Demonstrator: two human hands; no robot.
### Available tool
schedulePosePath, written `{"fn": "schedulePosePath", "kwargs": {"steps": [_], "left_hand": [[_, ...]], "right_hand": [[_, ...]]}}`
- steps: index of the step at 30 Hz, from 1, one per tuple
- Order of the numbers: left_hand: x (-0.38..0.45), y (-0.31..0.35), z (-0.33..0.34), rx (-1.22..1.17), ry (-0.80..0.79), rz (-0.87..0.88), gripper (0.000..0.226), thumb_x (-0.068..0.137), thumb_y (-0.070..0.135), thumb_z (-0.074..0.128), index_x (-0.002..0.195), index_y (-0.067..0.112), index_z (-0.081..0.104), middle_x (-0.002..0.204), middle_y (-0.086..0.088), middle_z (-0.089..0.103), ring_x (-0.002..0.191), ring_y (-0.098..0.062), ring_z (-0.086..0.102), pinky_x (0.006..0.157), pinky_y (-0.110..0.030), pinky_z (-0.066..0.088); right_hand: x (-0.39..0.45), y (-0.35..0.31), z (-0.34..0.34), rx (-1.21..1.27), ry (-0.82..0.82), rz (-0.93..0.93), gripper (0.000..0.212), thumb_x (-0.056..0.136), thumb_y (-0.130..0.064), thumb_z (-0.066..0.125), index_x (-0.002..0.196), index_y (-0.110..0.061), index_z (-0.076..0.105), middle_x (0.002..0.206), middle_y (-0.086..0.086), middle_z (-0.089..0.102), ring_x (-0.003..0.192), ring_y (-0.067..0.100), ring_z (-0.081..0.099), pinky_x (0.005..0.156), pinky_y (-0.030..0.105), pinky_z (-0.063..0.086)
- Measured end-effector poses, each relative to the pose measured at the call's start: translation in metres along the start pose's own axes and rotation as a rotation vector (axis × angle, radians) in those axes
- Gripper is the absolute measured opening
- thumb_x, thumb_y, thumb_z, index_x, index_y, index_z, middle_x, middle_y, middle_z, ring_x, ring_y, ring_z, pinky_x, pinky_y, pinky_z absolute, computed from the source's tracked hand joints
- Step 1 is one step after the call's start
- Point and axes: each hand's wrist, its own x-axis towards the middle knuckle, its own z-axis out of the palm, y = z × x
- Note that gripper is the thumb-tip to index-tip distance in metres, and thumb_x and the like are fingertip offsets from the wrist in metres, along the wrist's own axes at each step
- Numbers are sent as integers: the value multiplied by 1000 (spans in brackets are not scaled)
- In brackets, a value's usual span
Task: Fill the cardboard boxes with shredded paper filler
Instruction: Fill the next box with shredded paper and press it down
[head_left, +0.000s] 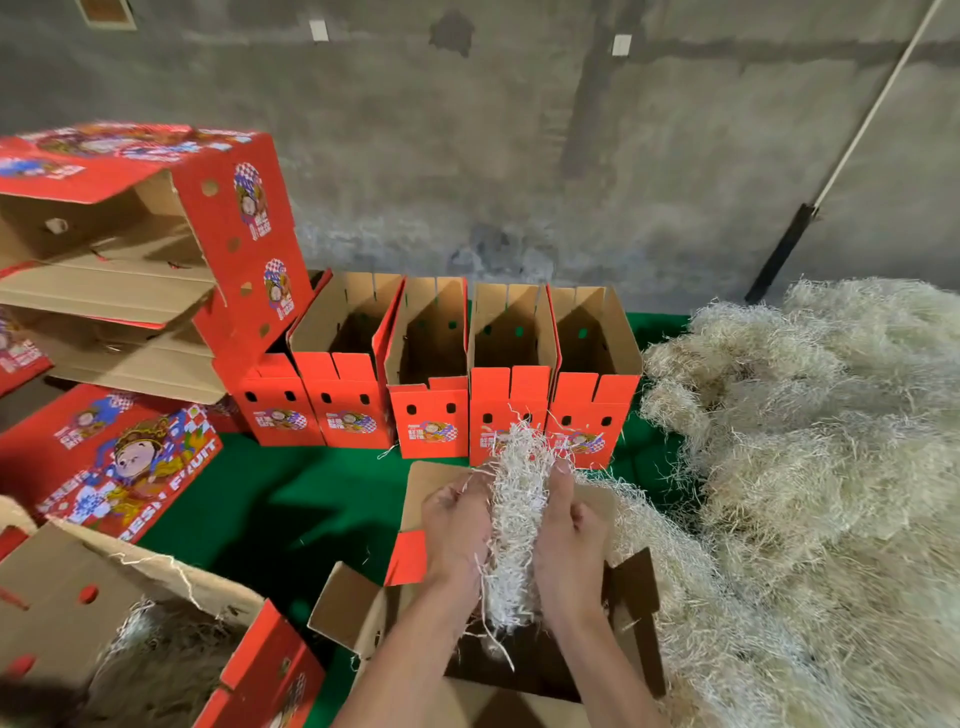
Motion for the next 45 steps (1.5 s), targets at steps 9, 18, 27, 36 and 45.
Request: {"fn": "schedulePosePath", "kwargs": {"steps": [9,18,27,36,45], "left_hand": [[18,16,0,-1,-70,36,46,93,14,65,50,24,51,50,5,45,44,-10,39,46,-21,32],[0,9,6,12,-129,-209,39,79,41,71,97,7,67,82,-10,56,74,-22,53,68,-32,41],[23,1,2,-223,91,34,32,95,41,61,73,22,48,61,10,49,59,-11,47,60,-29,41],[-15,-34,16,-64,58,22,93,77,78,61,148,22,36,147,9,43,138,-14,40,112,-36,31],[12,4,1,-223,-7,-55,29,88,48,71,85,21,62,72,15,70,79,-5,67,75,-27,54]], "right_hand": [[3,4,6,33,-9,36,60,97,-61,46,49,-25,37,43,-5,22,35,14,16,36,21,19],[22,0,-11,-118,59,-4,63,103,-58,36,49,-27,29,41,-7,21,36,12,17,39,23,24],[-1,15,-17,-103,-52,-49,49,101,-64,36,73,-26,50,54,2,45,50,8,25,47,43,43],[5,25,10,-86,130,-165,32,97,-64,49,85,-35,55,76,-19,65,66,-5,59,63,15,46],[4,10,7,61,-13,149,63,85,-78,52,95,-22,27,61,5,61,72,0,27,86,28,31]]}}
